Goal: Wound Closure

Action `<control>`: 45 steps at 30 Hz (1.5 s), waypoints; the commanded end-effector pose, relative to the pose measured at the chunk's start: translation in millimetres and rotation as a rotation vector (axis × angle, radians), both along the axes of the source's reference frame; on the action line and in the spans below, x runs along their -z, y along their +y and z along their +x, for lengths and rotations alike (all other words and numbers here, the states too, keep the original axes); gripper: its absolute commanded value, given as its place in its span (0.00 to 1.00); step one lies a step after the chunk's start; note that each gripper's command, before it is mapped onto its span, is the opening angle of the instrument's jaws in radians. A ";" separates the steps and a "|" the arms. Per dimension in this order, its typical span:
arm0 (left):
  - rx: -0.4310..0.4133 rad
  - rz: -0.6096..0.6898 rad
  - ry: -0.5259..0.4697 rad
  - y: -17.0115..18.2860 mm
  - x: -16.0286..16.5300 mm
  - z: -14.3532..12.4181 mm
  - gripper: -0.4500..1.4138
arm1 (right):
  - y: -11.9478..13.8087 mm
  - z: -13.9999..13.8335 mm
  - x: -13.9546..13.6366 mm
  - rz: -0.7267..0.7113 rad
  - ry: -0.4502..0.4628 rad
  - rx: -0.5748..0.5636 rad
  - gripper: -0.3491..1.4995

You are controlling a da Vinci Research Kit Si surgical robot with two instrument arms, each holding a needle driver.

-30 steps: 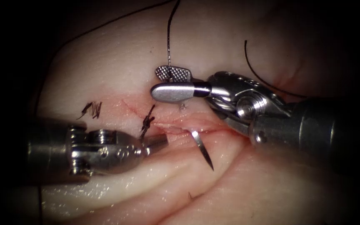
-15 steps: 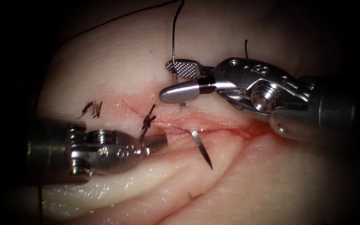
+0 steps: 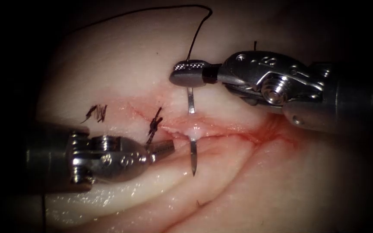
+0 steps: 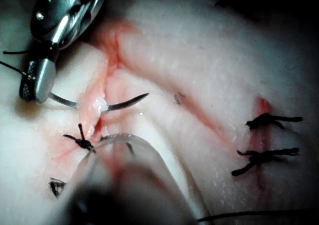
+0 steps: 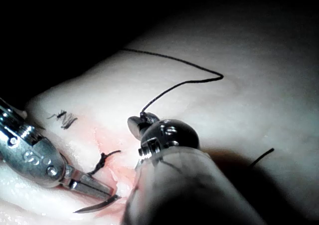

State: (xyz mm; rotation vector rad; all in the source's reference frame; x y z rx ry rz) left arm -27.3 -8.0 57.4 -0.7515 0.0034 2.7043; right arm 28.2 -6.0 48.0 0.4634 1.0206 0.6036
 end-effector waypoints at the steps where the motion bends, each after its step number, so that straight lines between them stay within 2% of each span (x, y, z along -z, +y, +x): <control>1: 0.005 -0.004 -0.005 0.1 -0.4 -0.6 0.09 | 0.2 0.7 -0.4 0.077 -0.027 -0.017 0.00; 4: -0.001 -0.005 -0.007 0.1 -0.4 -0.7 0.08 | -0.6 0.6 -0.6 0.193 -0.093 -0.034 0.00; 8: -0.002 -0.006 -0.007 0.2 -0.6 -0.6 0.08 | -2.5 0.4 -0.1 0.360 -0.079 -0.008 0.00; 12: -0.002 -0.006 -0.008 0.2 -0.6 -0.6 0.08 | -4.1 0.2 0.6 0.442 -0.097 0.001 0.00; 20: -0.002 -0.007 -0.007 0.1 -0.7 -0.5 0.08 | -4.8 -0.5 0.9 0.520 -0.077 0.011 0.00; 23: -0.041 -0.016 -0.029 0.1 -0.6 -0.5 0.08 | -3.7 -0.5 0.4 0.470 0.006 -0.008 0.00; 24: -0.076 -0.022 -0.054 0.0 -0.5 -0.5 0.08 | -3.4 -0.6 0.3 0.456 0.036 -0.016 0.12; 25: -0.106 -0.027 -0.083 -0.1 -0.4 -0.6 0.09 | -3.0 -0.9 0.0 0.440 0.070 -0.024 0.36; 26: -0.142 -0.029 -0.118 -0.2 -0.3 -0.6 0.09 | -2.7 -1.1 -0.2 0.421 0.093 -0.027 0.53; 27: -0.187 -0.029 -0.171 -0.4 -0.1 -0.6 0.10 | -2.5 -1.3 -0.4 0.419 0.110 -0.038 0.65; 29: -0.247 -0.046 -0.254 -0.8 0.2 -0.5 0.10 | -1.9 -1.8 -0.8 0.415 0.155 -0.067 0.79; 31: -0.326 -0.081 -0.317 -1.0 0.5 -0.5 0.13 | -1.4 -2.5 -1.2 0.413 0.177 -0.080 0.84; 33: -0.365 -0.105 -0.354 -0.9 0.8 -0.5 0.18 | -0.8 -3.3 -1.5 0.411 0.203 -0.093 0.87; 38: -0.411 -0.176 -0.422 -0.2 1.6 -0.5 0.27 | -0.4 -5.4 -1.8 0.411 0.244 -0.102 0.86; 42: -0.436 -0.221 -0.451 0.4 2.3 -0.8 0.52 | -0.4 -6.4 -1.9 0.409 0.267 -0.110 0.85; 44: -0.443 -0.242 -0.463 0.7 2.4 -1.1 0.56 | -0.4 -6.6 -1.9 0.409 0.273 -0.110 0.85; 45: -0.443 -0.255 -0.461 0.7 2.3 -1.5 0.52 | -0.5 -6.5 -2.0 0.408 0.276 -0.112 0.85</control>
